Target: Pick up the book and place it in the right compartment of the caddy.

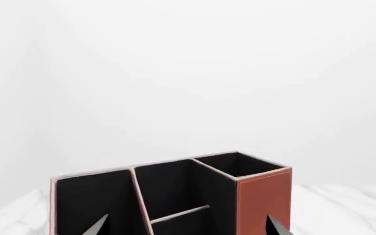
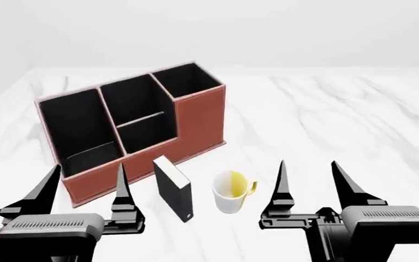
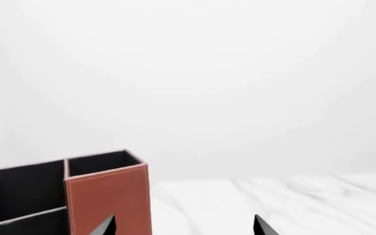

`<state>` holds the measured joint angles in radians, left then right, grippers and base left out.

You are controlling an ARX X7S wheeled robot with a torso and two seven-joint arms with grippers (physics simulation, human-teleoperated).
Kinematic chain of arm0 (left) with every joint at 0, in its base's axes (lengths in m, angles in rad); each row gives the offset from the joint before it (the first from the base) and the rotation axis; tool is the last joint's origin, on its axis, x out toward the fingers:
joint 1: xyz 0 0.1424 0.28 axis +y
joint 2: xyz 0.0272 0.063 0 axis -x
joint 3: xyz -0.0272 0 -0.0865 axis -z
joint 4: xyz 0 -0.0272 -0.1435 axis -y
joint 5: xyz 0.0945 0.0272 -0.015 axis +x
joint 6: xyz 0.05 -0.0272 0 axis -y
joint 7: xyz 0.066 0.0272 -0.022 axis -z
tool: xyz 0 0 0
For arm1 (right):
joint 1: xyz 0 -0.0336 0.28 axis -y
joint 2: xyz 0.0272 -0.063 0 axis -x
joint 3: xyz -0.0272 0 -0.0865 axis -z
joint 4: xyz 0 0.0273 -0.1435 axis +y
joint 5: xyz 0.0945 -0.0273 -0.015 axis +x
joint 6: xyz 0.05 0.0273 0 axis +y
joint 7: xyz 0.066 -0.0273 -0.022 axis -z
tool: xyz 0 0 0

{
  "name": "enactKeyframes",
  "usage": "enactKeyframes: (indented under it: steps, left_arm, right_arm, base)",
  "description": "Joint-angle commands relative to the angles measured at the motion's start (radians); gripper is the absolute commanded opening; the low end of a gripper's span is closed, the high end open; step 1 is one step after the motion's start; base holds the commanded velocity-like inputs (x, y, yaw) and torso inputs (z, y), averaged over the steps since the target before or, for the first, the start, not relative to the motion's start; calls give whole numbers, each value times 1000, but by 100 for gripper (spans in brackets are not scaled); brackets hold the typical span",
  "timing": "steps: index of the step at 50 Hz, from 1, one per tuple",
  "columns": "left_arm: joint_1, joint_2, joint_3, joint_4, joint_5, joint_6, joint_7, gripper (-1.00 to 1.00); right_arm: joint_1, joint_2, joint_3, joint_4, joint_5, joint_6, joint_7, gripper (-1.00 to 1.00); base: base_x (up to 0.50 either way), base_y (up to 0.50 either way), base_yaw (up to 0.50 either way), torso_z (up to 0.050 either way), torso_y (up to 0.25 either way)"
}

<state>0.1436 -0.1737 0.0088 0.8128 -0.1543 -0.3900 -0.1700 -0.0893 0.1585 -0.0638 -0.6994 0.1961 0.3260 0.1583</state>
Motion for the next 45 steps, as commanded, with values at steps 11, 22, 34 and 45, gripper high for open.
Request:
enactKeyframes:
  steps: [11, 22, 34, 45]
  left_arm:
    - [4, -16, 9, 7, -10, 1, -19, 100]
    - [3, -23, 15, 5, -14, 5, -25, 100]
    - [5, -36, 23, 4, -21, 11, -39, 100]
    - [2, -50, 30, 8, -34, 6, -53, 100]
  right_arm:
    - [-5, 17, -13, 1, 13, -10, 16, 100]
    - [1, 22, -17, 8, 14, 2, 34, 100]
    - [17, 25, -21, 16, 3, 40, 70, 100]
    - [14, 30, -37, 17, -15, 44, 92, 100]
  base:
    - [500, 0, 0, 0, 1]
    - [364, 0, 0, 0, 2]
    - [-2, 0, 292, 0, 0]
    - [-2, 0, 500, 0, 0]
